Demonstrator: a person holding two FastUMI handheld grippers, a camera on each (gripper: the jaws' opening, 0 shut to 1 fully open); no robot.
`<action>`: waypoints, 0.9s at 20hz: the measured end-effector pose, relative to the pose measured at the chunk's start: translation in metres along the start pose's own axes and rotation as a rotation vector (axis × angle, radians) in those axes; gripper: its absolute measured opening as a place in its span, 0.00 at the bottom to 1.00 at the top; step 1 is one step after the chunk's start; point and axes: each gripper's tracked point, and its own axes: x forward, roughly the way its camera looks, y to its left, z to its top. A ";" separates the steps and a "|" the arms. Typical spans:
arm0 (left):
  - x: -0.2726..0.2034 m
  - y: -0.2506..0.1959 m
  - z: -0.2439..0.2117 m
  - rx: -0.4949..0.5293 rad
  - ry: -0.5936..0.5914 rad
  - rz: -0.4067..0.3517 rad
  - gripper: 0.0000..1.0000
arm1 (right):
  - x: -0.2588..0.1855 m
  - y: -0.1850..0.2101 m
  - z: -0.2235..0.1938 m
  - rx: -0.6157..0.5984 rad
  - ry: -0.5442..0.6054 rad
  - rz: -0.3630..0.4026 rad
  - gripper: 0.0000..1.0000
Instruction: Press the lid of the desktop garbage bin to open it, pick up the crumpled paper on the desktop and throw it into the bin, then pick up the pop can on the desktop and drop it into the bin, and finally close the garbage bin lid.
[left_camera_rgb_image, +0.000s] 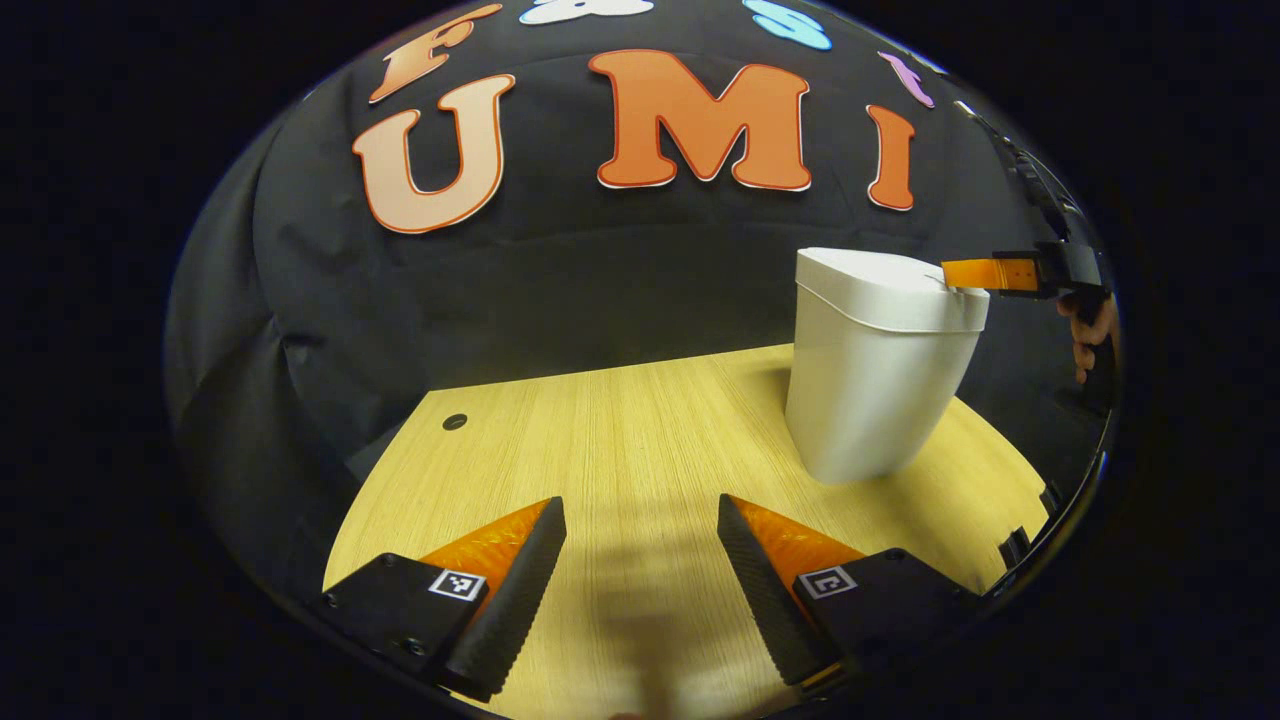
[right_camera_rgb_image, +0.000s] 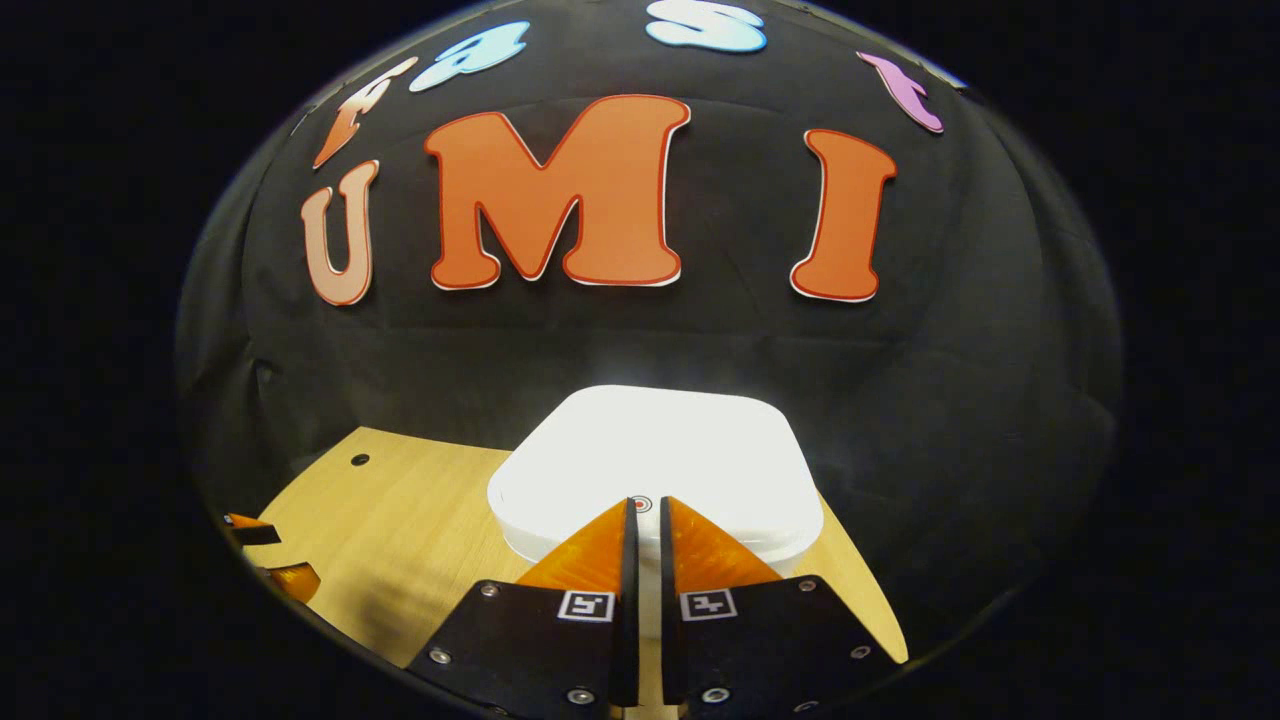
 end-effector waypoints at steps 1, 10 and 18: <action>0.000 0.000 0.003 0.002 -0.009 0.000 0.98 | -0.001 0.003 0.000 -0.011 -0.002 0.006 0.10; -0.007 0.034 0.041 0.008 -0.114 0.014 0.98 | -0.025 0.025 0.022 0.043 -0.066 0.032 0.07; -0.028 0.084 0.108 0.064 -0.313 0.080 0.98 | -0.039 0.073 0.035 0.006 -0.127 0.064 0.42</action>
